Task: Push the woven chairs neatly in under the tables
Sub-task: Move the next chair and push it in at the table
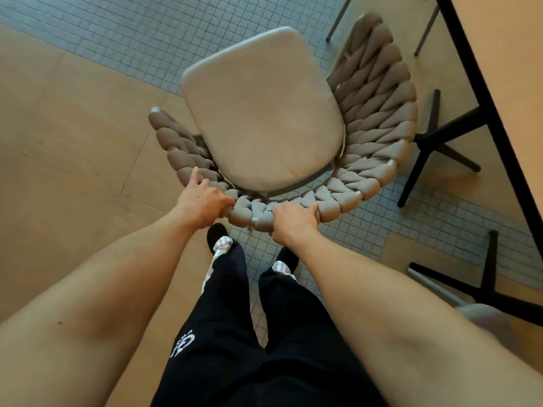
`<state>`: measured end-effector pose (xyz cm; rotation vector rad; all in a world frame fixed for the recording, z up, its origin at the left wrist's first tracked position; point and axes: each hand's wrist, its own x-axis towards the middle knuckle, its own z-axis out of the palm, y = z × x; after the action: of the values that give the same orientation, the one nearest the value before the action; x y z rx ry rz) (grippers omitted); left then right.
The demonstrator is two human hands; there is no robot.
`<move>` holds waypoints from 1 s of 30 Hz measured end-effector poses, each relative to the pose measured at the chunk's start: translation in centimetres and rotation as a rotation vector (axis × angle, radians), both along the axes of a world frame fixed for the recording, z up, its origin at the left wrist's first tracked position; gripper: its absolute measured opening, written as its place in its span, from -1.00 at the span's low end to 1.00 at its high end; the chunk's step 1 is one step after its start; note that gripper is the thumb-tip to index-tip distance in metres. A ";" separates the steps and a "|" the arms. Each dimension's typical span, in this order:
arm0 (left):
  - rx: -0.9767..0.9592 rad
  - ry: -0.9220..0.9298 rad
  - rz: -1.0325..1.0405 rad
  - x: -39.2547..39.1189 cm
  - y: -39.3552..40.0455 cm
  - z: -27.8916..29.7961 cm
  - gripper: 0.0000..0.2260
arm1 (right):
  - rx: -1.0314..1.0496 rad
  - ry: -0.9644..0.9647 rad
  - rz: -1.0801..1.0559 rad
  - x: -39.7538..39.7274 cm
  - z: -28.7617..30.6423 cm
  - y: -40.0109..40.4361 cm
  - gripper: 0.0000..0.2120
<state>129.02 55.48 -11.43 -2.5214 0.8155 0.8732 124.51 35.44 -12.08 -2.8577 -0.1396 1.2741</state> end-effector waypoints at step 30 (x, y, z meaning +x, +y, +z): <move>-0.302 0.131 0.406 -3.7 -14.9 -2.3 -0.58 | -0.190 0.081 0.462 6.1 1.4 -13.3 -0.23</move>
<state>125.28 40.59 -13.68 -2.9866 0.5069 1.1228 130.60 22.10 -10.67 -3.0354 -0.7546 1.5427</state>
